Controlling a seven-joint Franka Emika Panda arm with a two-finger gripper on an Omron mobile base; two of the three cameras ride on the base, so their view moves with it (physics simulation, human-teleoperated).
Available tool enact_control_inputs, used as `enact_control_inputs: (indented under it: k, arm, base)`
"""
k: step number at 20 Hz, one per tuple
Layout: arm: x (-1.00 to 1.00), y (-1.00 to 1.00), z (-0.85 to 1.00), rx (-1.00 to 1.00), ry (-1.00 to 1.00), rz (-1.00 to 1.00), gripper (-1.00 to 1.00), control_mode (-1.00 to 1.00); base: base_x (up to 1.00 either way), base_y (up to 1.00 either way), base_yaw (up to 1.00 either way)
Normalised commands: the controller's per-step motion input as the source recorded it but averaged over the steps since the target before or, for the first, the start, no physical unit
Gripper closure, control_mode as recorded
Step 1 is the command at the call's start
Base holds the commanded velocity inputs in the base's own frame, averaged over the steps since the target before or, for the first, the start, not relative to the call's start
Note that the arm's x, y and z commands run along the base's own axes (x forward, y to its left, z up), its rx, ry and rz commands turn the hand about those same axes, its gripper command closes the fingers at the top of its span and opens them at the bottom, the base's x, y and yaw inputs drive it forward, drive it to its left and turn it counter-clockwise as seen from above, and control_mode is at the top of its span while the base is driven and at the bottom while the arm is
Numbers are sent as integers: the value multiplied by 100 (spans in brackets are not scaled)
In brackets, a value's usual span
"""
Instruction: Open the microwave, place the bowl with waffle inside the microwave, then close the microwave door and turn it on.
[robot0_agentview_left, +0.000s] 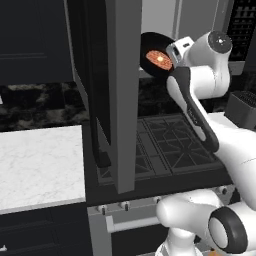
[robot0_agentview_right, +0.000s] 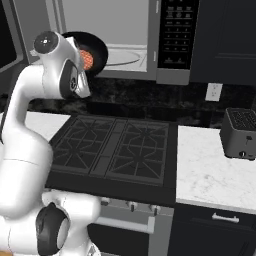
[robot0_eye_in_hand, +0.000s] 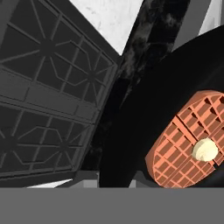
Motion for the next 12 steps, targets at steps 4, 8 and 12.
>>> enact_control_inputs:
  k: [4,8,12]
  arm:
    - [96,42,11,-6,4,0,100,-100]
    - [100,19,0,-3,9,0,100,-100]
    - [100,1,0,-4,17,0,100,-100]
  base:
    - [0,0,0]
    - [0,0,0]
    - [0,0,0]
